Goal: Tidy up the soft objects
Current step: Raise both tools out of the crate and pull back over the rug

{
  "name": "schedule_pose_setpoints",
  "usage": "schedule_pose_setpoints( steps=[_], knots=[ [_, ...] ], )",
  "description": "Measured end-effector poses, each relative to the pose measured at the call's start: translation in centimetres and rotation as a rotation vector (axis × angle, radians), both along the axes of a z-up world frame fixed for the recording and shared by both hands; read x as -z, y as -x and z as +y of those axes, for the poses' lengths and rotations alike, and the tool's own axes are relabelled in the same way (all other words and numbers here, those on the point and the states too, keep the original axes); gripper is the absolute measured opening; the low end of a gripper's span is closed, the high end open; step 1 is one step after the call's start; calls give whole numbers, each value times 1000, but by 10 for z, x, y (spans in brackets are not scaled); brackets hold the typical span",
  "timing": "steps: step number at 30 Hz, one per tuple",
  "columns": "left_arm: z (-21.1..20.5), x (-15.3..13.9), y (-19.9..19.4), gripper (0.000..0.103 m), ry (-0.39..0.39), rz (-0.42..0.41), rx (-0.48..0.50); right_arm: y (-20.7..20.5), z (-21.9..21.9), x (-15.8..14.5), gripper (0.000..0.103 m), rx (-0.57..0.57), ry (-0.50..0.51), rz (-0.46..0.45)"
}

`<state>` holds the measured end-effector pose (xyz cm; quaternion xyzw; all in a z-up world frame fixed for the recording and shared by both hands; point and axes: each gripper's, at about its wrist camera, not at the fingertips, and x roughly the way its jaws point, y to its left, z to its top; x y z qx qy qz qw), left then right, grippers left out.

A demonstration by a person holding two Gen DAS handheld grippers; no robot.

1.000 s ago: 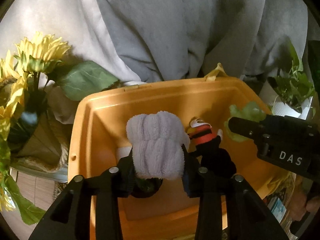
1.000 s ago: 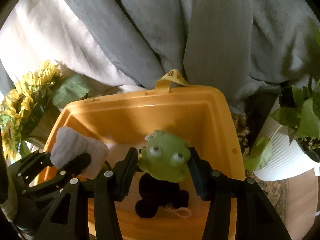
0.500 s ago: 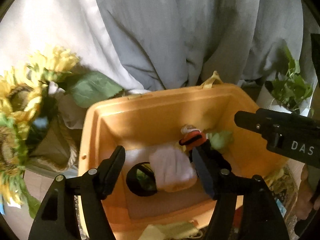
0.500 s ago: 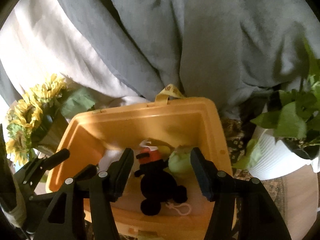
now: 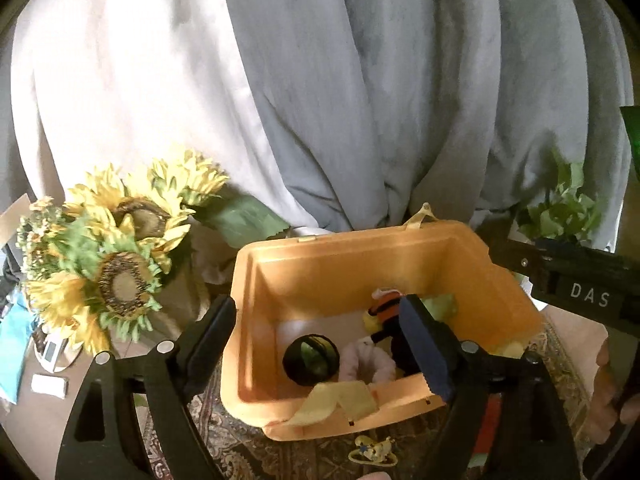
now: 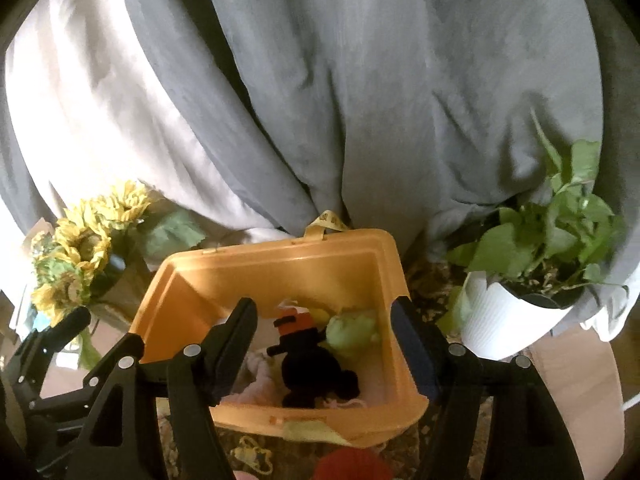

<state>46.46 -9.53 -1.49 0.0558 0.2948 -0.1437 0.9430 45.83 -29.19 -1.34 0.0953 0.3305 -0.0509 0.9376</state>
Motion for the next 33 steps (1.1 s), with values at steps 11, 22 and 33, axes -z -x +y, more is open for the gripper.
schedule_pose_setpoints(
  steps=[11, 22, 33],
  knots=[
    [10, -6, 53, 89, -15, -40, -30, 60, 0, -12, 77, 71, 91, -67],
    [19, -6, 98, 96, -13, -72, -56, 105, 1, -14, 77, 137, 126, -84],
    [20, 9, 143, 101, -70, -151, -61, 142, 1, 19, 77, 160, 113, 3]
  ],
)
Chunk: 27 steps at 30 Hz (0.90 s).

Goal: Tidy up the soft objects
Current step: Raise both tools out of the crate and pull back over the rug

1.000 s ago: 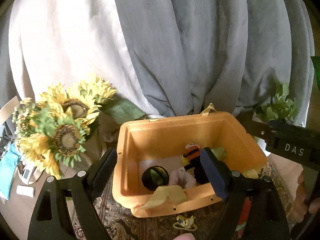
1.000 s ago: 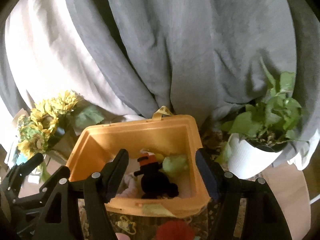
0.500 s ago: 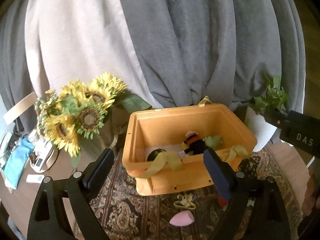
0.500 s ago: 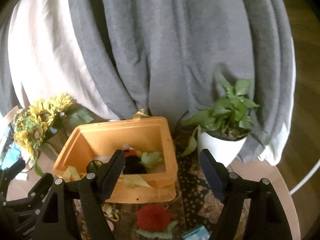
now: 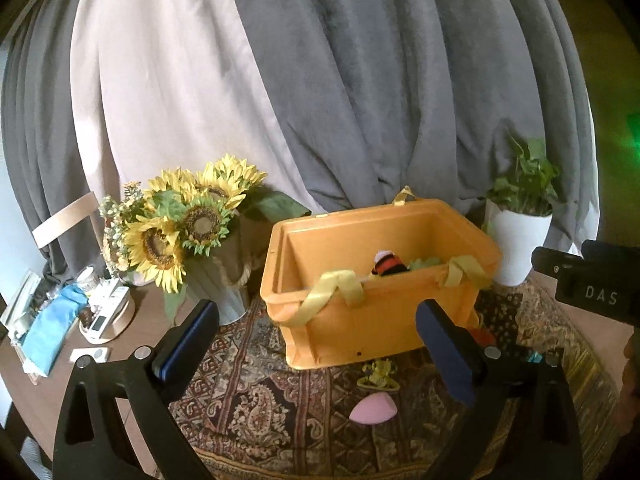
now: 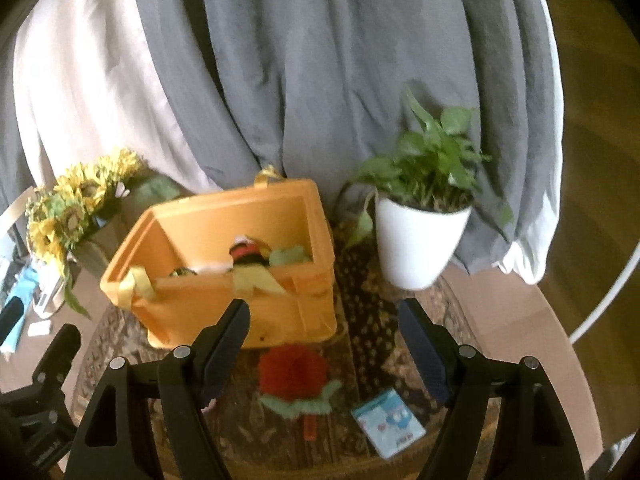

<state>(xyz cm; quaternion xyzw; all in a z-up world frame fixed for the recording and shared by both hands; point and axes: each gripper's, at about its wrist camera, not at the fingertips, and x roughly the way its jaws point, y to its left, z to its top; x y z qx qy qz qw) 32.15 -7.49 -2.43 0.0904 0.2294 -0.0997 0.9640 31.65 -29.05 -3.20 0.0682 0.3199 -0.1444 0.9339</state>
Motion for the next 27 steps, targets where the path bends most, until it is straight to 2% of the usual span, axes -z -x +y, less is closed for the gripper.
schedule_pose_setpoints(
  steps=[10, 27],
  knots=[
    [-4, 20, 31, 101, -14, -18, -23, 30, -1, 21, 77, 24, 19, 49],
    [-27, 71, 44, 101, -53, 66, -24, 53, -17, 68, 77, 21, 34, 166]
  ],
)
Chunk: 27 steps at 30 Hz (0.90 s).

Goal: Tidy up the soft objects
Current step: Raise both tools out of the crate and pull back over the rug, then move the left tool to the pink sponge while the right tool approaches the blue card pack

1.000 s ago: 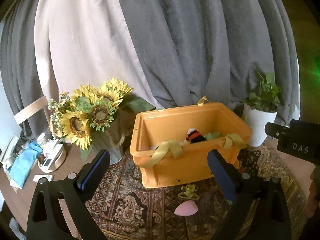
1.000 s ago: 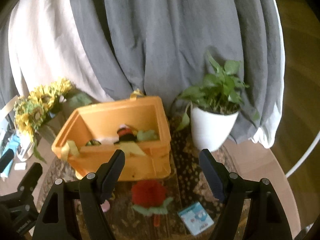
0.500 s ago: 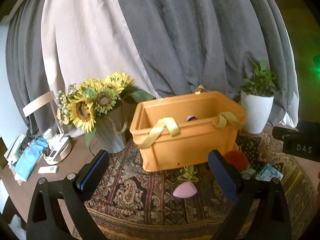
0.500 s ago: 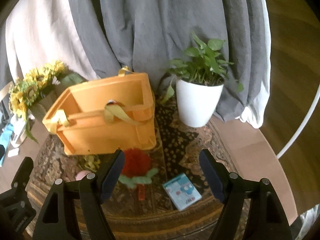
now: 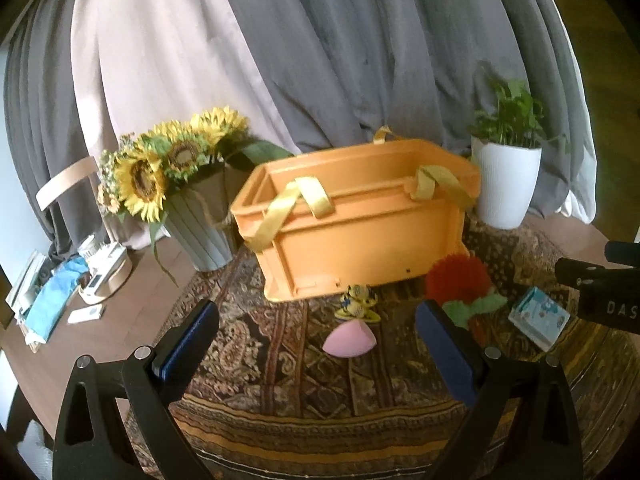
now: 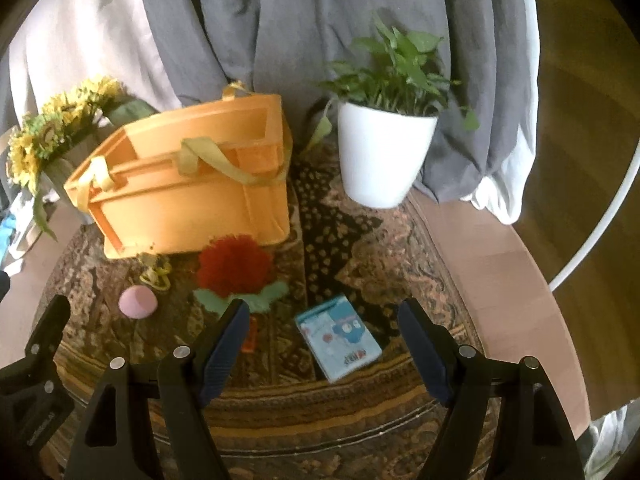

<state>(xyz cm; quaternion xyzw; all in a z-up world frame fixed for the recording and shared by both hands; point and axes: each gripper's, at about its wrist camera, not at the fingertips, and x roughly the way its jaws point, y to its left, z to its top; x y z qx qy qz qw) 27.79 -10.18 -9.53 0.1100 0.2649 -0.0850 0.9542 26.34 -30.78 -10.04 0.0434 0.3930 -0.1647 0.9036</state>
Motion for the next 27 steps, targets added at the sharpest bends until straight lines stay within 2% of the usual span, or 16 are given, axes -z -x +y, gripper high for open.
schedule_pose_setpoints(
  steps=[12, 18, 27],
  knots=[
    [-14, 40, -15, 101, -31, 73, -26, -18, -14, 36, 77, -22, 17, 117],
    [-20, 52, -26, 101, -39, 82, -31, -33, -19, 55, 77, -42, 5, 189],
    [-29, 70, -44, 101, -52, 113, -34, -47, -27, 77, 77, -67, -4, 245]
  ],
)
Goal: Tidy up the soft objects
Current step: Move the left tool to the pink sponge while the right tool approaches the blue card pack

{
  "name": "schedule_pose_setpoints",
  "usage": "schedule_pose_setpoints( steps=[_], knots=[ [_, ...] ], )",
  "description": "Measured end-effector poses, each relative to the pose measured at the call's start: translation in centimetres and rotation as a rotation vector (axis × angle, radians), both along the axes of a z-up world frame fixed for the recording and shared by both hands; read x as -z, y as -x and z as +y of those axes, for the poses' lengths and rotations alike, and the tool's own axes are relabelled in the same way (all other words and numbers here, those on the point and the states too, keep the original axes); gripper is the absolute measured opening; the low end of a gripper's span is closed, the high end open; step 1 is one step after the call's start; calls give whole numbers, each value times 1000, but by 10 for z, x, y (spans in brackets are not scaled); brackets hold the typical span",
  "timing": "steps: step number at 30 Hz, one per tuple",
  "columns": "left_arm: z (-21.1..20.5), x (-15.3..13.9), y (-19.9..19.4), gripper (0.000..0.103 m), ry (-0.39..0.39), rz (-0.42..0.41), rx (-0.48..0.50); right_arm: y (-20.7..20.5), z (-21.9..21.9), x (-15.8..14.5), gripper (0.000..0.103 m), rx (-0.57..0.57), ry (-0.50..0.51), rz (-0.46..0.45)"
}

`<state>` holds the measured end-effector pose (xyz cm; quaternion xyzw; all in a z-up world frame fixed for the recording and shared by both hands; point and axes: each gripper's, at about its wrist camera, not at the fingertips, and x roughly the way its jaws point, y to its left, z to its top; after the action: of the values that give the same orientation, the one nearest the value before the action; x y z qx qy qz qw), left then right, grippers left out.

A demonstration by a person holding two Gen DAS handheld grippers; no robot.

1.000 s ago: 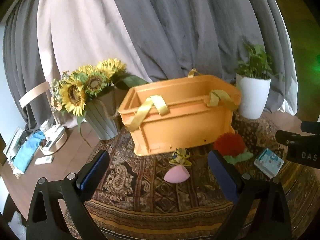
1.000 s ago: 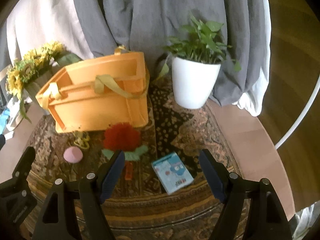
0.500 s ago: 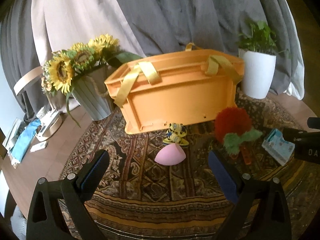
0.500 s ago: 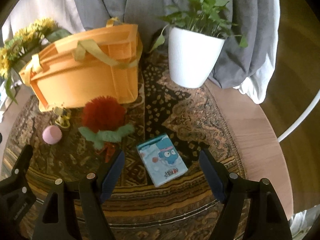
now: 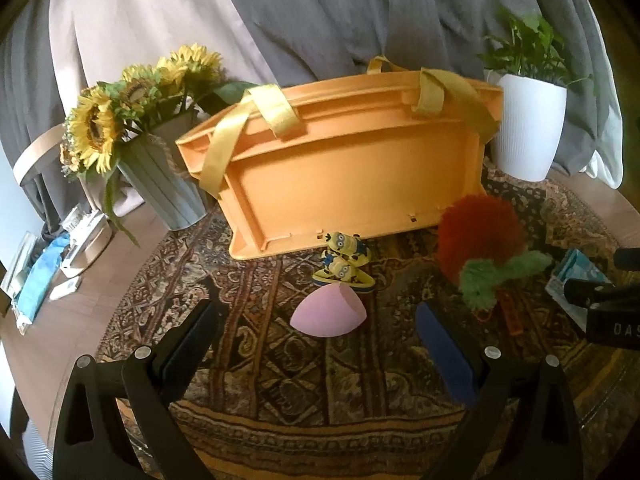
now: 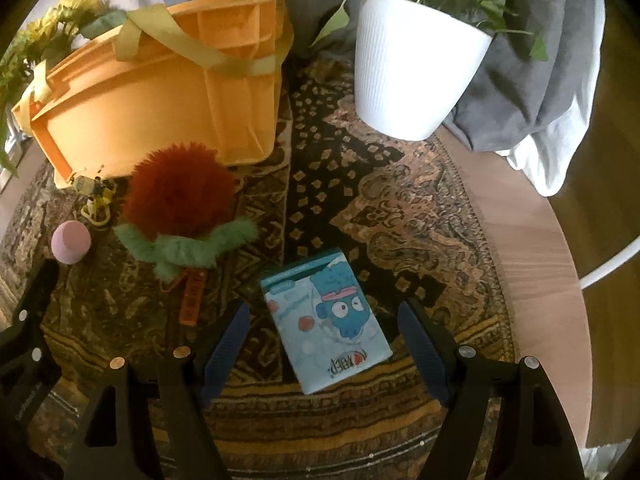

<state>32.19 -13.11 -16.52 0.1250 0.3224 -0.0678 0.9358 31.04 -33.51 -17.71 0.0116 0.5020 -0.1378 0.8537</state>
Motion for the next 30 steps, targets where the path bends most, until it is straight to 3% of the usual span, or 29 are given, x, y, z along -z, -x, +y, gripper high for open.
schedule_pose_setpoints(
  steps=[14, 20, 30],
  knots=[
    [-5, 26, -30, 97, 10, 104, -34, -12, -4, 20, 77, 24, 2, 22],
    [-5, 34, -41, 90, 15, 138, -43, -15, -2, 23, 77, 19, 2, 21],
    [-4, 45, -55, 66, 47, 213, -30, -17, 7, 22, 68, -7, 44, 4]
  ],
)
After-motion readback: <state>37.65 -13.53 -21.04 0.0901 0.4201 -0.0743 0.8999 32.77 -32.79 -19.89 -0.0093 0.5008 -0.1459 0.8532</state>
